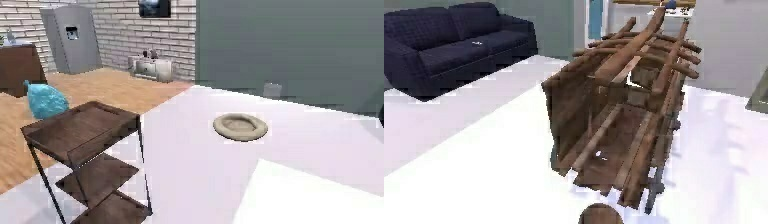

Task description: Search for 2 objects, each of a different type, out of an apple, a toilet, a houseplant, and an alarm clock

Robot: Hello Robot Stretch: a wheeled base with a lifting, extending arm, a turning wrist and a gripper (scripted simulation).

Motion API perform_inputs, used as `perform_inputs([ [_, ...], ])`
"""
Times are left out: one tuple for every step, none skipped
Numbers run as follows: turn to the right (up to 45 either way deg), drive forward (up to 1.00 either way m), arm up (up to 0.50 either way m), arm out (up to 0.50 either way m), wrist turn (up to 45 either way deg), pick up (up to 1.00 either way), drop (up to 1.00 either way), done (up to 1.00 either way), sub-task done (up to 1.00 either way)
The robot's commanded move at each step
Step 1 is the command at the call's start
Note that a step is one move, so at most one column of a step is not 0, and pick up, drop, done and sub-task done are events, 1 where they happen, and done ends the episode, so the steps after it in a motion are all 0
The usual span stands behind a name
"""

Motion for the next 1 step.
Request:
perform_inputs([
  [-45.0, 0.0, 0.0, 0.0, 0.0, 0.0, 0.0, 0.0, 0.0],
])
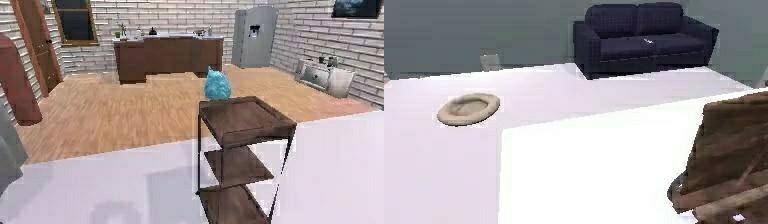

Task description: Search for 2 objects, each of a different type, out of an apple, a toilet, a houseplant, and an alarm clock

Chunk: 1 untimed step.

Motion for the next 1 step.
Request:
perform_inputs([
  [-15.0, 0.0, 0.0, 0.0, 0.0, 0.0, 0.0, 0.0, 0.0],
])
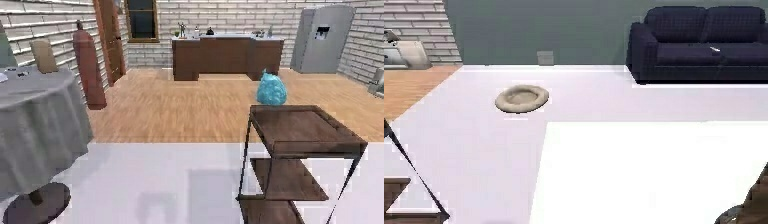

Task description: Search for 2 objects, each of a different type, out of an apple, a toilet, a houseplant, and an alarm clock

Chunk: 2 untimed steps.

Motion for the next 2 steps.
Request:
perform_inputs([
  [0.0, 0.05, 0.0, 0.0, 0.0, 0.0, 0.0, 0.0, 0.0],
  [-45.0, 0.0, 0.0, 0.0, 0.0, 0.0, 0.0, 0.0, 0.0],
])
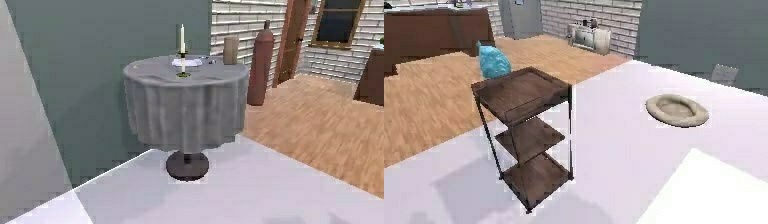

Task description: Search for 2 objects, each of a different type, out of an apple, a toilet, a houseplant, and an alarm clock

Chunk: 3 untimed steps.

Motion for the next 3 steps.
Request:
perform_inputs([
  [-30.0, 0.0, 0.0, 0.0, 0.0, 0.0, 0.0, 0.0, 0.0],
  [-3.0, 0.0, 0.0, 0.0, 0.0, 0.0, 0.0, 0.0, 0.0],
  [0.0, 0.45, 0.0, 0.0, 0.0, 0.0, 0.0, 0.0, 0.0],
])
